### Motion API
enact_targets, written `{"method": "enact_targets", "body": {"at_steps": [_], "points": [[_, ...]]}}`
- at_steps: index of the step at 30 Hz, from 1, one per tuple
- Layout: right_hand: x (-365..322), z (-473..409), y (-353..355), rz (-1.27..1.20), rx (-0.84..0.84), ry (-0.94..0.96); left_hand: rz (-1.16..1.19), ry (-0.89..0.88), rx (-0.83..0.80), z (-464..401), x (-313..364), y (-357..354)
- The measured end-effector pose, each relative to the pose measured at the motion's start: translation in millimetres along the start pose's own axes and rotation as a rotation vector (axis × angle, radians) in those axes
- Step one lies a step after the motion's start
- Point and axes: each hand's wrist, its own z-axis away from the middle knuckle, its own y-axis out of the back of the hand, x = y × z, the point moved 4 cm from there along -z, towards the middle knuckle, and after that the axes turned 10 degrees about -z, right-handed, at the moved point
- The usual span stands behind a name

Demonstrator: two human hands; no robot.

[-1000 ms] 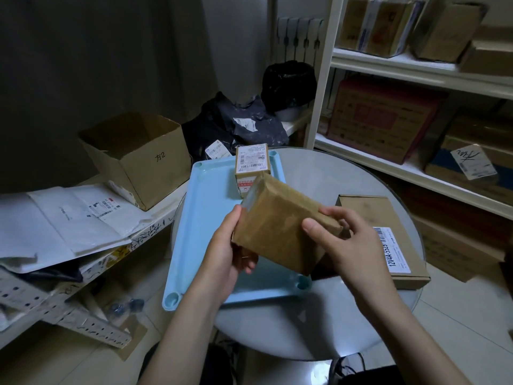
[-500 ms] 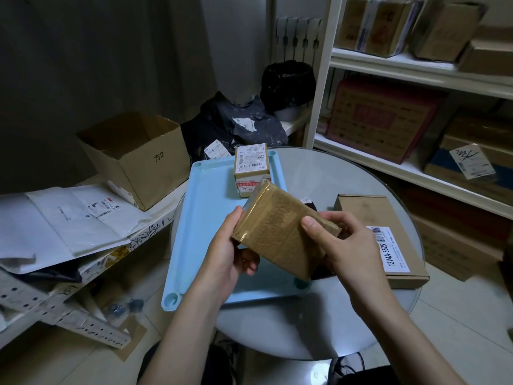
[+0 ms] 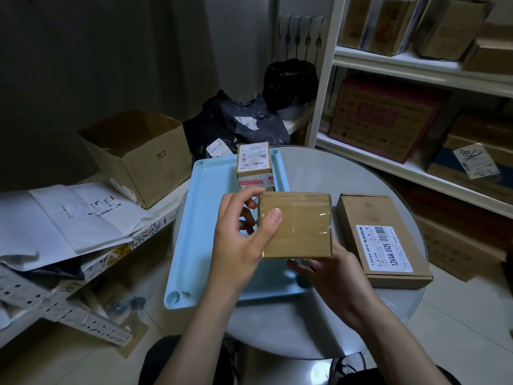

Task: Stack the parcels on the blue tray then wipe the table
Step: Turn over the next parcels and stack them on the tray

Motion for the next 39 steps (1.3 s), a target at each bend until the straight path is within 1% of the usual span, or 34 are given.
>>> {"method": "enact_targets", "body": {"at_steps": [5,7,8,12,14,17,20,23,27,29,30,31,33,35,37,39], "points": [[2,-3,2,-0.072,0.006,-0.009,-0.035,-0.012,-0.014,0,1,1],[1,-4,2,-0.138,0.008,-0.011,-0.046,-0.018,-0.021,2,1,2],[-1,-3,2,-0.189,0.000,-0.014,-0.052,-0.025,-0.027,4,2,3],[-8,0,0,-0.519,-0.091,-0.080,-0.041,-0.063,-0.077,20,16,1],[-10,-1,-4,-0.595,-0.118,-0.081,-0.100,-0.121,-0.112,32,26,-7],[-12,-4,-14,-0.673,-0.178,-0.030,-0.243,-0.270,-0.105,46,36,-20],[-8,-6,-17,-0.665,-0.186,-0.020,-0.326,-0.414,-0.040,51,38,-24],[-2,-7,-16,-0.612,-0.186,-0.021,-0.352,-0.491,-0.003,52,40,-24],[0,-11,-13,-0.621,-0.155,-0.057,-0.310,-0.452,0.004,49,39,-20],[-2,-14,-13,-0.629,-0.099,-0.003,-0.252,-0.364,0.013,45,32,-13],[-4,-16,-12,-0.615,-0.079,0.049,-0.197,-0.294,0.011,43,24,-9],[-6,-18,-10,-0.542,-0.050,0.106,-0.131,-0.212,0.004,40,13,-6],[-11,-19,-14,-0.231,-0.054,0.193,-0.017,-0.051,-0.019,34,-12,-1],[-12,-25,-18,0.088,-0.048,0.215,0.047,0.074,-0.021,27,-34,1],[-14,-35,-17,0.305,-0.001,0.236,0.063,0.140,0.005,19,-48,3],[-17,-52,-19,0.466,0.022,0.268,0.069,0.171,0.037,8,-58,6]]}}
